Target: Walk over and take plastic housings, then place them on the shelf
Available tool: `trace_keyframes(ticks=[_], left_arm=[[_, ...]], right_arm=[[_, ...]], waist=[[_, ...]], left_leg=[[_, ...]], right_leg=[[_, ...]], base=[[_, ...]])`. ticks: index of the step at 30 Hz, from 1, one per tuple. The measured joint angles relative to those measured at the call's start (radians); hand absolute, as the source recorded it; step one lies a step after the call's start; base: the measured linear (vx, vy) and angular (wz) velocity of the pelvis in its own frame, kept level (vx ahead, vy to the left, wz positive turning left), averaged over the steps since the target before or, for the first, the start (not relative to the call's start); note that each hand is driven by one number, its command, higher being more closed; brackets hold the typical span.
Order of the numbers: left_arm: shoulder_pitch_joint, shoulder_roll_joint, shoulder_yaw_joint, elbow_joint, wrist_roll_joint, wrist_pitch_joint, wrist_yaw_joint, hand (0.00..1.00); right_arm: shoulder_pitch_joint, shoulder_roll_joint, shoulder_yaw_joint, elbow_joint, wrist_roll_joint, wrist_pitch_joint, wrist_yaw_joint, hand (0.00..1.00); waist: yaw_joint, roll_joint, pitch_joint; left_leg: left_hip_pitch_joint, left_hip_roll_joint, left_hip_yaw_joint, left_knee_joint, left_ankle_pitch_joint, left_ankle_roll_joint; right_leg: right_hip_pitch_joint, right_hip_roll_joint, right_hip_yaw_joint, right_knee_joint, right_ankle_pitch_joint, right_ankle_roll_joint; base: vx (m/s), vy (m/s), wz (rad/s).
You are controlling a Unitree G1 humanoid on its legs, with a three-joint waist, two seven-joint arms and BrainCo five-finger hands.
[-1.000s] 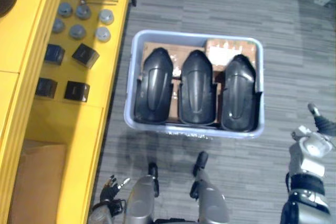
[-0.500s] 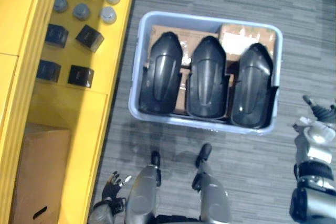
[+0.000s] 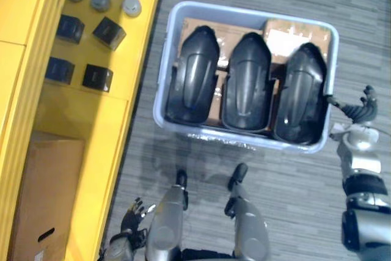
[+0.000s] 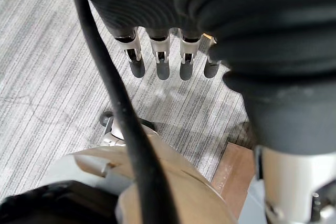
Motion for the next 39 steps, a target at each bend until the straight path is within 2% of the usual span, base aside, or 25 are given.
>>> trace_keyframes(ticks=[4,11,17,22,30,31,39], left_arm=[[0.0,0.001,-0.001,0.006,-0.001,0.0,0.0,0.0],[0.0,0.006,-0.003,0.008,-0.003,0.0,0.002,0.0],[0.0,0.007,-0.008,0.007,-0.034,0.0,0.002,0.0],[0.0,0.008,-0.016,0.007,-0.041,0.0,0.002,0.0],[0.0,0.018,-0.044,0.005,-0.072,0.0,0.002,0.0],[0.0,0.018,-0.045,0.003,-0.074,0.0,0.003,0.0],[0.0,0.017,-0.047,-0.002,-0.078,-0.001,0.008,0.0]], right_arm=[[0.002,0.0,0.028,0.001,-0.01,0.037,0.03,0.0],[-0.008,0.0,0.032,0.031,-0.019,0.089,0.031,0.0],[-0.034,0.0,0.035,0.053,-0.026,0.104,0.03,0.0],[-0.071,-0.003,0.072,0.077,-0.049,0.134,0.031,0.0],[-0.102,-0.027,0.109,0.122,-0.069,0.142,0.032,0.0],[-0.111,-0.035,0.111,0.132,-0.073,0.143,0.033,1.0],[-0.124,-0.07,0.113,0.161,-0.168,0.161,0.044,1.0]], waist=[[0.001,-0.006,0.003],[0.002,-0.016,0.008],[0.003,-0.018,0.008],[0.004,-0.019,0.008],[0.01,-0.018,0.008],[0.01,-0.018,0.008],[0.018,-0.016,0.008]], left_leg=[[-0.004,0.0,-0.005,0.0,0.0,-0.001],[-0.038,0.001,-0.015,0.012,-0.001,-0.001],[-0.056,0.0,-0.016,0.017,-0.001,-0.001],[-0.077,0.0,-0.018,0.025,0.001,-0.002],[-0.104,-0.002,-0.025,0.033,0.004,-0.001],[-0.114,-0.003,-0.028,0.034,0.006,-0.001],[-0.124,-0.004,-0.049,0.034,0.015,-0.008]], right_leg=[[-0.004,0.0,0.0,0.003,0.0,0.0],[-0.035,0.001,0.0,0.017,0.0,0.0],[-0.052,-0.001,0.001,0.023,0.0,0.0],[-0.074,-0.001,0.002,0.027,0.001,0.0],[-0.099,-0.003,0.0,0.036,0.0,0.0],[-0.108,-0.004,-0.002,0.039,0.0,0.0],[-0.11,-0.004,-0.02,0.046,-0.003,-0.004]], base=[[-0.04,-0.009,0.02],[-0.02,-0.002,0.01],[0.0,0.0,0.0],[0.0,0.0,0.0],[0.0,0.0,0.0],[-0.02,-0.002,0.05],[-0.01,-0.011,0.06]])
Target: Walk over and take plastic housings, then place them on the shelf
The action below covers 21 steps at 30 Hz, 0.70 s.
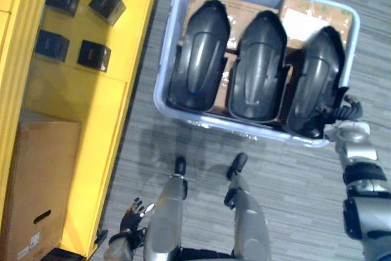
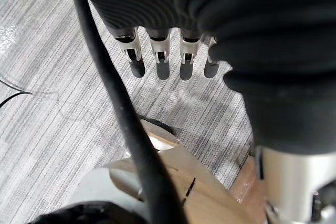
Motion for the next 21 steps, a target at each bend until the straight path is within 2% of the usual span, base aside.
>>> trace_keyframes(ticks=[8,12,21], left_arm=[[0.0,0.0,-0.002,-0.012,-0.009,-0.009,0.0,0.0],[0.003,-0.004,-0.004,-0.034,-0.213,-0.005,-0.025,0.0],[0.004,-0.022,0.03,-0.147,-0.456,0.002,-0.077,0.0]], right_arm=[[-0.003,-0.006,0.005,-0.002,-0.058,0.0,0.007,1.0],[0.008,-0.006,0.006,-0.02,-0.07,0.003,0.006,1.0],[0.095,0.0,-0.008,-0.098,-0.078,0.01,-0.052,1.0]], waist=[[0.006,0.004,-0.002],[0.008,0.004,-0.002],[0.012,0.007,-0.003]], left_leg=[[0.001,0.002,-0.001,-0.001,0.001,-0.002],[0.004,0.001,-0.001,0.0,0.007,-0.004],[0.058,0.0,-0.018,-0.042,0.031,-0.011]], right_leg=[[0.0,0.001,0.0,0.004,0.0,-0.001],[0.003,0.0,0.0,0.004,0.0,-0.001],[0.047,0.0,-0.011,0.004,-0.007,-0.009]], base=[[-0.01,-0.003,0.0],[0.0,0.0,0.0],[0.0,-0.011,0.03]])
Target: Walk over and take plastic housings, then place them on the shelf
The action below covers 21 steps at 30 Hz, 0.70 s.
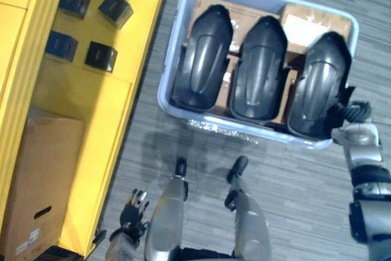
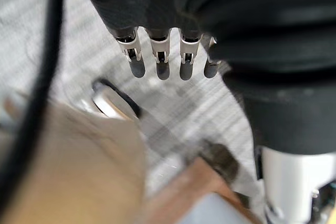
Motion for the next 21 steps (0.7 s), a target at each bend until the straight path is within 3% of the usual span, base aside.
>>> trace_keyframes(ticks=[7,10,13,15,17,21], left_arm=[[0.002,-0.027,0.125,-0.175,-0.158,0.012,0.061,0.0],[0.009,-0.039,0.156,-0.273,-0.166,0.0,0.111,0.0],[0.036,-0.05,0.185,-0.388,-0.169,0.009,0.113,0.0],[0.048,-0.051,0.186,-0.508,-0.118,0.011,0.117,0.0],[0.053,-0.049,0.189,-0.596,-0.045,0.032,0.141,0.0],[0.047,-0.047,0.185,-0.746,0.174,0.127,0.157,0.0]], right_arm=[[0.119,0.112,-0.069,-0.099,-0.039,-0.021,-0.152,1.0],[0.183,0.153,-0.086,-0.198,-0.063,-0.021,-0.223,1.0],[0.234,0.202,-0.093,-0.276,-0.079,-0.019,-0.271,1.0],[0.27,0.236,-0.127,-0.322,-0.08,-0.017,-0.294,1.0],[0.314,0.243,-0.128,-0.345,-0.104,-0.016,-0.298,1.0],[0.359,0.25,-0.183,-0.461,-0.177,-0.02,-0.313,1.0]], waist=[[0.002,0.002,-0.001],[0.005,-0.001,-0.004],[0.004,-0.016,-0.039],[0.002,-0.022,-0.065],[-0.001,-0.032,-0.135],[-0.008,-0.024,-0.243]], left_leg=[[0.069,0.0,-0.032,-0.05,0.013,-0.011],[0.104,0.001,-0.036,-0.069,0.018,-0.012],[0.123,0.002,-0.033,-0.086,0.018,-0.013],[0.163,0.004,-0.033,-0.104,0.018,-0.013],[0.179,0.004,-0.029,-0.122,0.018,-0.013],[0.266,0.015,-0.005,-0.175,0.018,-0.013]], right_leg=[[0.08,0.004,-0.038,-0.026,-0.006,-0.002],[0.125,0.008,-0.052,-0.052,-0.003,0.001],[0.145,0.013,-0.055,-0.077,0.0,0.006],[0.192,0.018,-0.063,-0.105,0.003,0.01],[0.209,0.022,-0.068,-0.127,0.003,0.01],[0.254,0.024,-0.068,-0.128,0.003,0.01]], base=[[-0.01,-0.028,0.12],[0.03,-0.02,0.13],[0.08,-0.015,0.0],[0.13,-0.018,0.05],[0.14,-0.014,-0.01],[0.12,0.008,-0.16]])
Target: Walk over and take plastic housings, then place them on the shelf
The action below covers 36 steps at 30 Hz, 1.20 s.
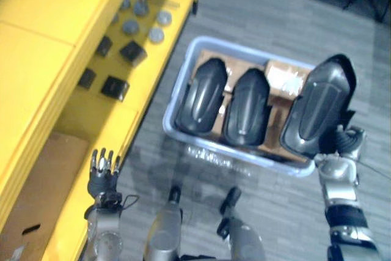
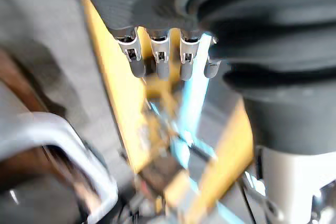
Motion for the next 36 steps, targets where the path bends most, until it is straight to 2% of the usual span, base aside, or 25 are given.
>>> trace_keyframes(ticks=[3,5,6,8,10,11,14,19,22,29,36], left_arm=[[-0.024,0.03,-0.026,-0.033,0.143,0.08,0.002,0.0],[-0.055,0.078,-0.055,-0.04,0.236,0.129,0.0,0.0],[-0.075,0.106,-0.058,-0.04,0.257,0.16,-0.004,0.0],[-0.109,0.144,-0.058,-0.04,0.264,0.193,-0.006,0.0],[-0.174,0.194,-0.06,-0.037,0.298,0.209,-0.017,0.0],[-0.182,0.201,-0.06,-0.037,0.3,0.21,-0.019,0.0],[-0.268,0.256,-0.093,-0.007,0.305,0.233,-0.043,0.0],[-0.297,0.238,-0.175,0.045,0.329,0.266,-0.039,0.0],[-0.3,0.197,-0.179,0.051,0.331,0.266,-0.007,0.0],[-0.301,0.131,-0.257,0.052,0.328,0.267,-0.002,0.0],[-0.306,0.109,-0.295,0.047,0.319,0.272,0.0,0.0]], right_arm=[[0.007,0.0,-0.005,-0.086,-0.056,-0.027,0.003,1.0],[0.002,0.0,0.014,-0.15,-0.101,-0.066,0.006,1.0],[-0.003,0.0,0.035,-0.175,-0.122,-0.095,0.013,1.0],[-0.016,0.0,0.064,-0.188,-0.138,-0.141,0.032,1.0],[-0.039,0.0,0.095,-0.19,-0.146,-0.2,0.06,1.0],[-0.042,0.0,0.1,-0.19,-0.146,-0.208,0.067,1.0],[-0.078,-0.001,0.141,-0.19,-0.144,-0.266,0.106,1.0],[-0.109,0.0,0.222,-0.212,-0.135,-0.356,0.165,1.0],[-0.11,0.003,0.254,-0.219,-0.135,-0.382,0.193,1.0],[-0.111,0.073,0.344,-0.218,-0.136,-0.382,0.224,1.0],[-0.123,0.117,0.404,-0.209,-0.148,-0.382,0.226,1.0]], waist=[[-0.018,0.005,-0.052],[-0.021,0.003,-0.079],[-0.023,0.005,-0.087],[-0.025,0.004,-0.105],[-0.025,0.006,-0.119],[-0.025,0.006,-0.12],[-0.025,0.008,-0.125],[-0.046,0.024,-0.163],[-0.048,0.023,-0.174],[-0.045,0.023,-0.177],[-0.045,0.023,-0.177]], left_leg=[[0.044,-0.001,0.007,-0.022,-0.002,0.003],[0.074,-0.001,0.029,-0.035,-0.002,0.004],[0.095,-0.001,0.038,-0.04,-0.004,0.006],[0.11,0.0,0.058,-0.045,-0.006,0.009],[0.118,-0.001,0.078,-0.043,-0.011,0.011],[0.119,-0.002,0.08,-0.043,-0.012,0.011],[0.129,-0.002,0.09,-0.041,-0.012,0.01],[0.131,0.007,0.107,-0.025,-0.021,0.005],[0.132,0.012,0.107,-0.023,-0.023,0.003],[0.131,0.016,0.092,-0.007,-0.029,0.001],[0.129,0.015,0.084,-0.008,-0.029,0.001]], right_leg=[[0.028,-0.002,0.002,0.0,0.0,0.0],[0.04,-0.004,0.015,-0.001,0.0,0.0],[0.052,-0.003,0.021,-0.001,0.0,0.0],[0.056,-0.003,0.027,-0.001,0.0,0.0],[0.057,-0.005,0.032,-0.001,0.0,0.0],[0.057,-0.005,0.033,-0.001,0.0,0.0],[0.058,-0.005,0.047,-0.001,-0.001,-0.001],[0.058,0.004,0.056,-0.002,-0.007,-0.01],[0.059,0.01,0.058,-0.002,-0.006,-0.01],[0.071,0.013,0.049,-0.003,-0.003,-0.008],[0.072,0.014,0.044,-0.011,-0.006,-0.011]], base=[[0.07,0.028,-0.11],[0.02,0.028,-0.24],[0.0,0.023,-0.25],[-0.03,0.014,-0.23],[-0.06,0.007,-0.22],[-0.07,-0.004,-0.17],[-0.08,-0.025,-0.16],[-0.04,-0.028,-0.1],[-0.01,-0.016,-0.04],[0.0,0.002,0.03],[0.0,0.002,0.02]])
